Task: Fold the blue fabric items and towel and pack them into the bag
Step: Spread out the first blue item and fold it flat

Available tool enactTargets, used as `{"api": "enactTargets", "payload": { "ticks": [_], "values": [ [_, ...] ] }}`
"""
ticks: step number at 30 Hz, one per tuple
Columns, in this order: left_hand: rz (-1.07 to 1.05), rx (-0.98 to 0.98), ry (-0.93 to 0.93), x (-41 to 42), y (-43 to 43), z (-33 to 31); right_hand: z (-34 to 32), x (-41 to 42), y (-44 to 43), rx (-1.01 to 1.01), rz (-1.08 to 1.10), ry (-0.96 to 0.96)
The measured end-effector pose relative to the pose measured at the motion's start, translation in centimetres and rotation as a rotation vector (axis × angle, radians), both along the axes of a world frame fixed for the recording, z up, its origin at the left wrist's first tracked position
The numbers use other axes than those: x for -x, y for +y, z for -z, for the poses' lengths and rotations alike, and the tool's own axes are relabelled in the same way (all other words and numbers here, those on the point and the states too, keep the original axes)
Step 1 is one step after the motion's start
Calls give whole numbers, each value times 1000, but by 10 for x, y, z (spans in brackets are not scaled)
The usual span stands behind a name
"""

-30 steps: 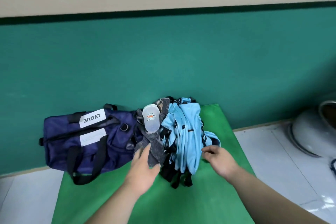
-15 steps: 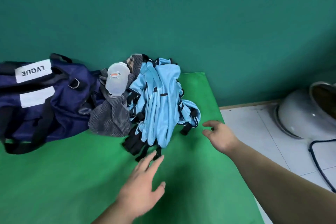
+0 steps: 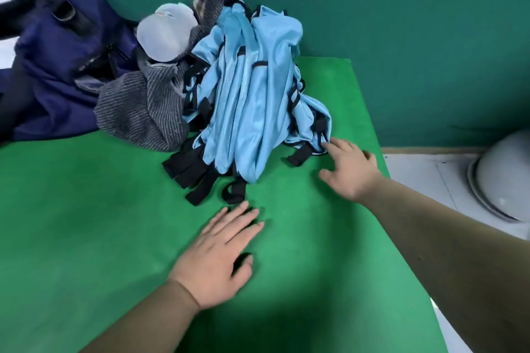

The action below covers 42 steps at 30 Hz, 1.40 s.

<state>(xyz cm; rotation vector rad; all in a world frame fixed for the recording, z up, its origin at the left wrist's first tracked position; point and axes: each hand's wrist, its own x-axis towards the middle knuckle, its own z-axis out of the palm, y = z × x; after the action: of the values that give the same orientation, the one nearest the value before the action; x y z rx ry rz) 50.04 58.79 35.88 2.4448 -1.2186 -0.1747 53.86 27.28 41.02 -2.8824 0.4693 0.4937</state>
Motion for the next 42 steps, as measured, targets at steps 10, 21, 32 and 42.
{"api": "enactTargets", "payload": {
  "ticks": [10,21,32,42],
  "values": [
    [-28,39,-21,7,2,-2,15,95,10,65,-39,-144],
    [-74,144,-52,12,9,9,49,136,37,119,17,-426],
    [-120,101,-57,66,39,7,50,206,88,126,61,-375],
    [-152,72,-56,139,76,5,44,313,160,80,81,-359]
  ]
}}
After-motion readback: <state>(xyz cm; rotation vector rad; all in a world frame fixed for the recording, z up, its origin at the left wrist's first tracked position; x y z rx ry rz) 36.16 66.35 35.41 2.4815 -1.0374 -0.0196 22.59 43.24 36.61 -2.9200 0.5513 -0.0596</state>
